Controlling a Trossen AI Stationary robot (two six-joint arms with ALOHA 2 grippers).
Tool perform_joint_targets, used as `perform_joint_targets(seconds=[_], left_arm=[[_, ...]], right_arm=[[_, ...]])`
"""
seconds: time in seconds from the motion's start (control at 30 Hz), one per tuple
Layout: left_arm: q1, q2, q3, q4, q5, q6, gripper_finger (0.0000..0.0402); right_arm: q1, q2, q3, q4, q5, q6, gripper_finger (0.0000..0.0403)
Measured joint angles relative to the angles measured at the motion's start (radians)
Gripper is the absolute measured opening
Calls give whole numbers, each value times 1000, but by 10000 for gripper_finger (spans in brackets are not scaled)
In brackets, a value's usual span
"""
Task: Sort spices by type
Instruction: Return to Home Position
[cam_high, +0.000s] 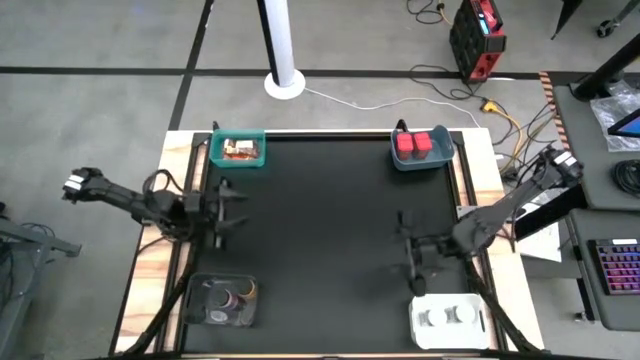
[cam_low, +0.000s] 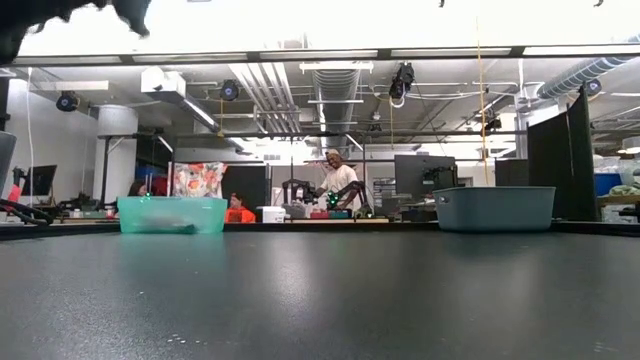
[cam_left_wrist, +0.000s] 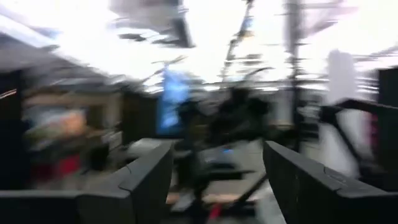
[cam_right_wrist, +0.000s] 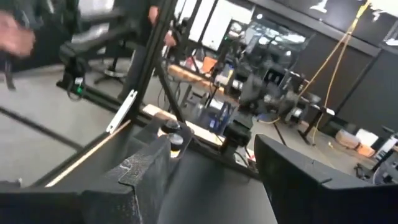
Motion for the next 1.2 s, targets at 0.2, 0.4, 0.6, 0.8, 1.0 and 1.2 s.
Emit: perform_joint_targets(seconds=[0.2,0.4,0.6,0.8,1.0,1.2], left_arm=[[6,-239,-205,1,-156,-37,233],[14,-375,-194,-254,-308,-21,233],[25,-511,-191,-380,-421,40,233],[32,-568,-73,-588,-444,95,233],[81,-574,-53,-630,-347,61,233],[100,-574,-140,-649,-312,-73,233]], right_arm=[[-1,-124,-87,19,34,44,220],[-1,-192,-164,45,34,60,219],[-24,-259,-284,195,35,45,221],[-75,-373,-377,233,35,61,220],[-213,-449,-459,333,-42,23,219],[-355,-476,-582,483,-197,61,220]])
